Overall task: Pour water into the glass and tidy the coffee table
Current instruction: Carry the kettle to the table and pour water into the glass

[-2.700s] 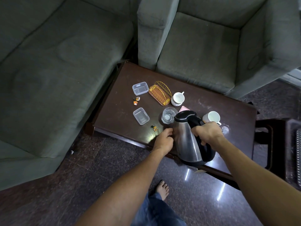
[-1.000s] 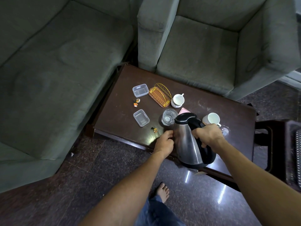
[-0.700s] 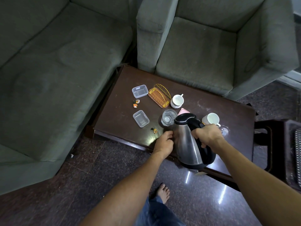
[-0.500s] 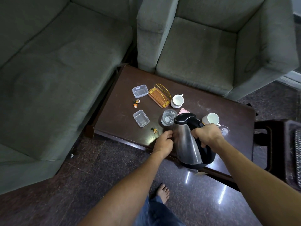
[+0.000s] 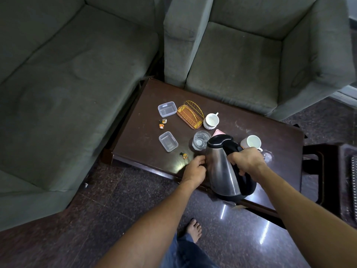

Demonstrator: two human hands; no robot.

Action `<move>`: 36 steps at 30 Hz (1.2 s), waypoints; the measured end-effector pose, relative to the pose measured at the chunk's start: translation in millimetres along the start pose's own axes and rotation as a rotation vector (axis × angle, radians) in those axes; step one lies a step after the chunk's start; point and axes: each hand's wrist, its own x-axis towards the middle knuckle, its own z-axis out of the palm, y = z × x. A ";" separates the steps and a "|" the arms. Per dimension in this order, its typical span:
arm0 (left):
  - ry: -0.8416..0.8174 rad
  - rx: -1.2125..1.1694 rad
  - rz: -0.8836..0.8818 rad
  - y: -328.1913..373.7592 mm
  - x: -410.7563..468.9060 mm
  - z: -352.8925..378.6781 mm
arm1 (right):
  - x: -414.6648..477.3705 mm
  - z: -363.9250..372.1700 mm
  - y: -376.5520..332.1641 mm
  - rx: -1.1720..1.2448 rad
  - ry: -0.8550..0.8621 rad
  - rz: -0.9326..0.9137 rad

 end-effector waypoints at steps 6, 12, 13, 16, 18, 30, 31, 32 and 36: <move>0.001 0.002 0.007 0.3 -0.8 0.3 | 0.7 0.7 1.6 0.006 0.000 -0.004; 0.009 0.005 0.001 -2.9 0.6 -1.3 | 1.1 4.0 -0.1 0.028 -0.011 -0.006; 0.010 0.005 0.001 -3.6 0.8 -1.7 | 1.0 4.3 -0.2 0.027 -0.012 -0.007; 0.015 0.004 0.000 -4.3 -0.3 -2.4 | 0.8 4.9 -0.3 0.020 -0.015 -0.011; 0.017 0.002 0.005 -3.9 -1.3 -2.4 | 0.0 4.9 -0.3 0.014 -0.019 -0.012; 0.005 -0.004 0.001 -4.4 1.3 2.1 | 0.5 2.0 2.2 0.019 -0.007 -0.012; 0.004 -0.005 0.003 -4.6 1.5 2.9 | 0.8 1.8 2.5 0.019 -0.006 -0.011; 0.004 -0.003 0.003 -5.1 1.8 3.6 | 1.1 1.3 2.7 0.018 -0.006 -0.010; 0.010 -0.015 -0.004 -6.2 2.4 4.4 | 0.5 1.7 2.9 0.002 -0.004 -0.006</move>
